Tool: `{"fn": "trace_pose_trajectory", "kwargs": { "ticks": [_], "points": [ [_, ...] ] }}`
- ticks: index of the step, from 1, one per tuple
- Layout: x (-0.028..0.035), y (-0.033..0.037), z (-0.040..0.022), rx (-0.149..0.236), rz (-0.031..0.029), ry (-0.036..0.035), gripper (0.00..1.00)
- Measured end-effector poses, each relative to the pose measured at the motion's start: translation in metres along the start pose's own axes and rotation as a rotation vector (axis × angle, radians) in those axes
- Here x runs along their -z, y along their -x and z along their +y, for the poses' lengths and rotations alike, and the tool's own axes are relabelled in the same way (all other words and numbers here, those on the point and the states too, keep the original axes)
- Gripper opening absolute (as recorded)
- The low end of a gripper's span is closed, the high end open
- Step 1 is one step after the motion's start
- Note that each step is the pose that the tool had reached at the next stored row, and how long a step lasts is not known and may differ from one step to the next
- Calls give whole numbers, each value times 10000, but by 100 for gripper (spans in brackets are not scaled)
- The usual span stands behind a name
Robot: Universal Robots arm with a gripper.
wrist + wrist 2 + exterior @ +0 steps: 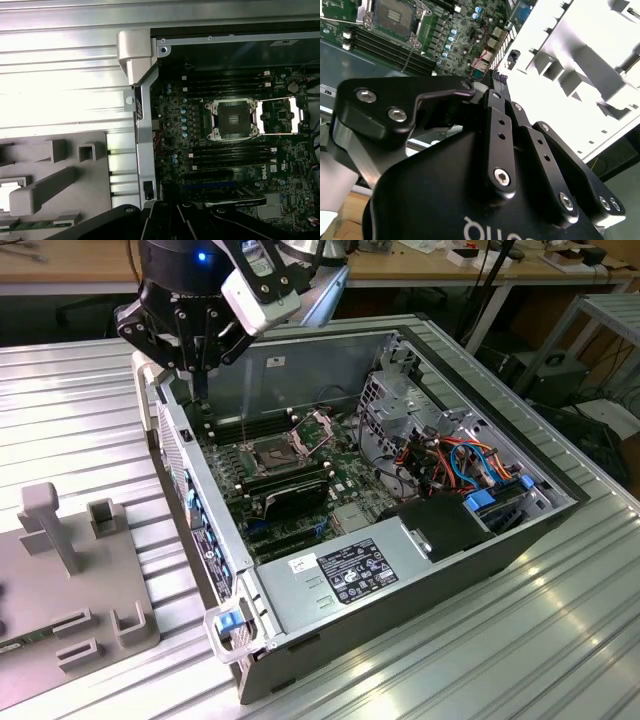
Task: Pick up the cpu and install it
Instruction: 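Reach for the cpu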
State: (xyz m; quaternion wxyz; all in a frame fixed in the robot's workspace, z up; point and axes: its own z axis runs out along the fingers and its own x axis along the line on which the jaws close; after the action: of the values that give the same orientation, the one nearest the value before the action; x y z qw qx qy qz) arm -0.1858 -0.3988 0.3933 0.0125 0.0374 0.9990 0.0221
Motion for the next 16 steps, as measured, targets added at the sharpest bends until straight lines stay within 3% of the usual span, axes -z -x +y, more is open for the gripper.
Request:
{"fn": "trace_pose_trajectory", "kwargs": {
  "ticks": [16],
  "points": [
    [7, -259, -19, 0, 0, 0, 11]
  ]
}}
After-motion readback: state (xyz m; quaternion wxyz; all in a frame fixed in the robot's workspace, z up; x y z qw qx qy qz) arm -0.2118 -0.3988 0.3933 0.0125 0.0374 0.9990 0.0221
